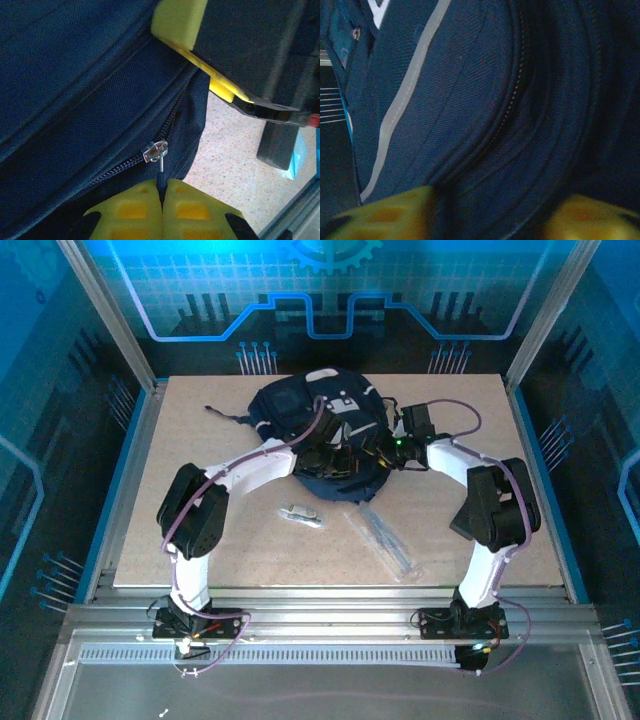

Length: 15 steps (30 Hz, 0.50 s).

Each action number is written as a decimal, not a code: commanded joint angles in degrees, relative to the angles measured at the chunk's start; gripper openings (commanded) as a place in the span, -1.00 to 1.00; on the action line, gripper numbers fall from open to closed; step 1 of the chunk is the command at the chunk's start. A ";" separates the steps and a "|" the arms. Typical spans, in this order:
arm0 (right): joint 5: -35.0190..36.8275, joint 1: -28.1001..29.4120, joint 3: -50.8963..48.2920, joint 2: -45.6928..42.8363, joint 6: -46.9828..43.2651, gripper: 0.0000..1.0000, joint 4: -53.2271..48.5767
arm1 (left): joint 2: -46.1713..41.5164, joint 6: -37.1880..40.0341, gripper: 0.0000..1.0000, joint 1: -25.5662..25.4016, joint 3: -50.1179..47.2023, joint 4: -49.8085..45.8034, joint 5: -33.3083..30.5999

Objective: Pack books, pencil case, and school supplies into a backpack

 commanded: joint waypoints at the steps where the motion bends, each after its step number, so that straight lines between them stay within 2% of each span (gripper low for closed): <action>1: 0.88 0.51 -0.97 0.20 2.18 -1.00 5.75 | -5.75 -0.31 -1.00 -0.18 -1.75 2.95 1.27; 5: 2.01 0.15 -2.46 -2.61 1.18 -1.00 5.99 | -7.23 -0.26 -1.00 4.11 -5.63 3.32 1.21; 10: 0.47 -0.01 -1.18 -3.63 -0.62 -1.00 3.81 | -9.94 5.31 -1.00 10.41 -10.42 -2.68 -1.54; 15: 0.74 -0.05 -0.06 -3.98 -1.87 -1.00 2.16 | -13.60 7.04 -1.00 15.84 -16.10 -4.97 -2.67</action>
